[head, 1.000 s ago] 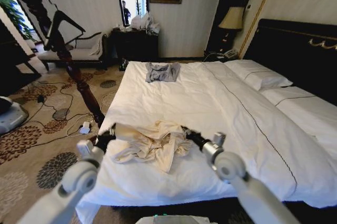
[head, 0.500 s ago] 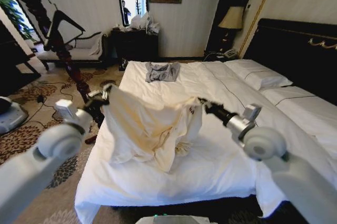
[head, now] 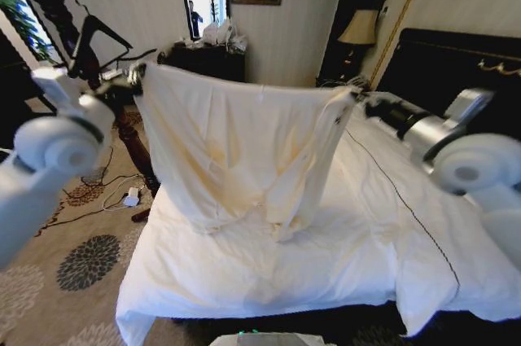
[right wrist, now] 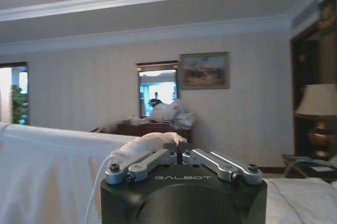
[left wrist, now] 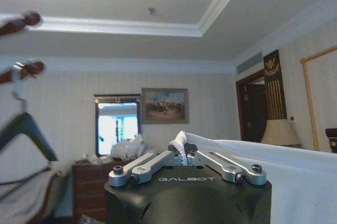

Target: Pick up the clothes from the bed and hang them on the clothes hanger.

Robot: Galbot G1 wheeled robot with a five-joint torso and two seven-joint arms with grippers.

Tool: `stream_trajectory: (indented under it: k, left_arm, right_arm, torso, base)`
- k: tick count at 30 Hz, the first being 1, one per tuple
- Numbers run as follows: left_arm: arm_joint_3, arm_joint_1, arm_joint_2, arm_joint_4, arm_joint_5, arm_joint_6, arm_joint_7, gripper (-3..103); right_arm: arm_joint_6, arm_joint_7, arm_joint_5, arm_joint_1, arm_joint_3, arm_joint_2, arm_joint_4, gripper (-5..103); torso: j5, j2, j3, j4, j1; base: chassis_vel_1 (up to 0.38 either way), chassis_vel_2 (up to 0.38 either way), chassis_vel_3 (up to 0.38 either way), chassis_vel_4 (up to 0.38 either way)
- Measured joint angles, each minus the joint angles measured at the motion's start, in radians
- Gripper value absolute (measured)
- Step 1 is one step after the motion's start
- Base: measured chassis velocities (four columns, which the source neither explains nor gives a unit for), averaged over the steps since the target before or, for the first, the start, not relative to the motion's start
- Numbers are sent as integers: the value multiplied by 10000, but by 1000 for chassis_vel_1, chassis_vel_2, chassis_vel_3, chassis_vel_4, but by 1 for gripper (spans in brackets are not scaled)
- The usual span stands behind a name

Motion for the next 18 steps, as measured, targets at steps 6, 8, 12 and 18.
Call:
stream_trajectory:
  k: [6, 8, 12, 18]
  left_arm:
    - [1730, -1205, -1555, 1969, 427, -214, -256, 0]
    - [2172, -1195, -2016, 2672, 952, -319, -239, 0]
    - [2614, -1296, -2673, 3477, 1576, -437, -187, 0]
    - [3359, -2396, -4288, 5299, 2115, -578, -132, 0]
  right_arm:
    - [348, -61, -1013, 1185, -1903, 829, -1737, 0]
    - [477, -73, -1633, 1359, -2432, 1344, -2300, 0]
    - [612, -69, -2171, 2003, -3143, 2094, -3207, 0]
    - [949, -61, -2746, 3971, -4636, 3571, -5380, 0]
  torso:
    - [1, -1, 3, -1, 4]
    - [-5, -2, 3, 0, 5]
    - [-8, -1, 3, 3, 0]
    - [-7, -1, 2, 3, 1]
  base:
    - [0, 0, 0, 0]
    - [0, 0, 0, 0]
    - [0, 0, 0, 0]
    - [0, 0, 0, 0]
